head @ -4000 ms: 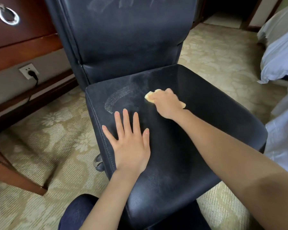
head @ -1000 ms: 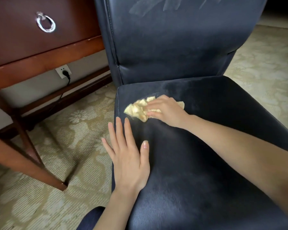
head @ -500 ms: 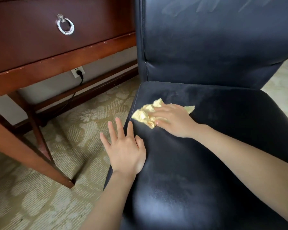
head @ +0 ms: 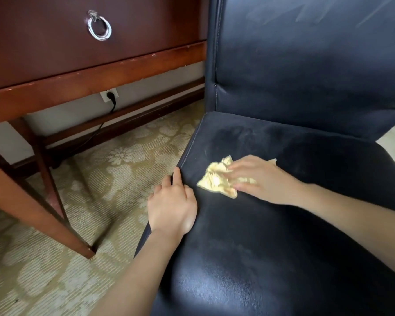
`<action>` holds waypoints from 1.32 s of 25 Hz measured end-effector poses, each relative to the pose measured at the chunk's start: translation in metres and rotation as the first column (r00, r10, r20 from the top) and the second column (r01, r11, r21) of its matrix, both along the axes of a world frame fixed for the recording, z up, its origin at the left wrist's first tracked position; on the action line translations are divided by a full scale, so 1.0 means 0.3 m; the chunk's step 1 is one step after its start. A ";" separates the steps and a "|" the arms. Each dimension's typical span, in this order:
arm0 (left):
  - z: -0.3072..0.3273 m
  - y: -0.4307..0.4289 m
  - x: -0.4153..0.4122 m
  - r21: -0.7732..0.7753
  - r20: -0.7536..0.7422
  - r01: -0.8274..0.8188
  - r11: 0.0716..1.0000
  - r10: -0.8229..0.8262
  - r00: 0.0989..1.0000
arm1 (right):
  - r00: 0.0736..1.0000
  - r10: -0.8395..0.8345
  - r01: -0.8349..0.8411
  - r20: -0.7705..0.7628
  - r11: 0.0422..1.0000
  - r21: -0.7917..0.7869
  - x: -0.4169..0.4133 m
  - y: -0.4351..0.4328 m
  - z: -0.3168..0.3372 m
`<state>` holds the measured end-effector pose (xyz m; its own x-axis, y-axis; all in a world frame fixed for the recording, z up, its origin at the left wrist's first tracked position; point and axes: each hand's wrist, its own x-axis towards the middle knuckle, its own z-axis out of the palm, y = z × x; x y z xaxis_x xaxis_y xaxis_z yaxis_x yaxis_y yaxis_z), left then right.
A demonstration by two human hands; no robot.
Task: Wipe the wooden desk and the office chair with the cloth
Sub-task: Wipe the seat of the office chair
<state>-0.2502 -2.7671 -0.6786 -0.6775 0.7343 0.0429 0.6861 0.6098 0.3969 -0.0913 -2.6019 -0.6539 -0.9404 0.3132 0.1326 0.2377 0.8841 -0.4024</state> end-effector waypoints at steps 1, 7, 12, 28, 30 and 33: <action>-0.003 0.001 0.000 0.010 0.007 0.001 1.000 -0.001 1.000 | 1.000 -0.027 0.027 0.001 0.999 0.034 -0.044 0.038 0.000; 0.004 -0.012 0.008 0.184 0.057 -0.067 0.981 0.058 0.997 | 0.921 -0.388 0.385 0.008 0.916 0.109 -0.334 0.211 -0.005; 0.012 -0.011 0.005 0.274 0.113 -0.140 0.951 0.113 0.987 | 0.878 -0.465 0.418 0.112 0.860 0.293 -0.470 0.173 -0.002; 0.014 -0.022 0.000 0.378 0.219 -0.104 0.920 0.020 0.976 | 0.933 0.359 -0.360 -0.034 0.933 -0.026 0.038 -0.173 -0.008; 0.010 -0.020 -0.002 0.377 0.217 -0.099 0.921 0.017 0.976 | 0.933 0.358 -0.359 -0.042 0.932 -0.047 0.047 -0.118 -0.007; 0.001 -0.016 -0.006 0.372 0.236 -0.121 0.920 0.032 0.971 | 0.974 0.226 -0.225 0.001 0.969 -0.105 0.022 0.014 0.006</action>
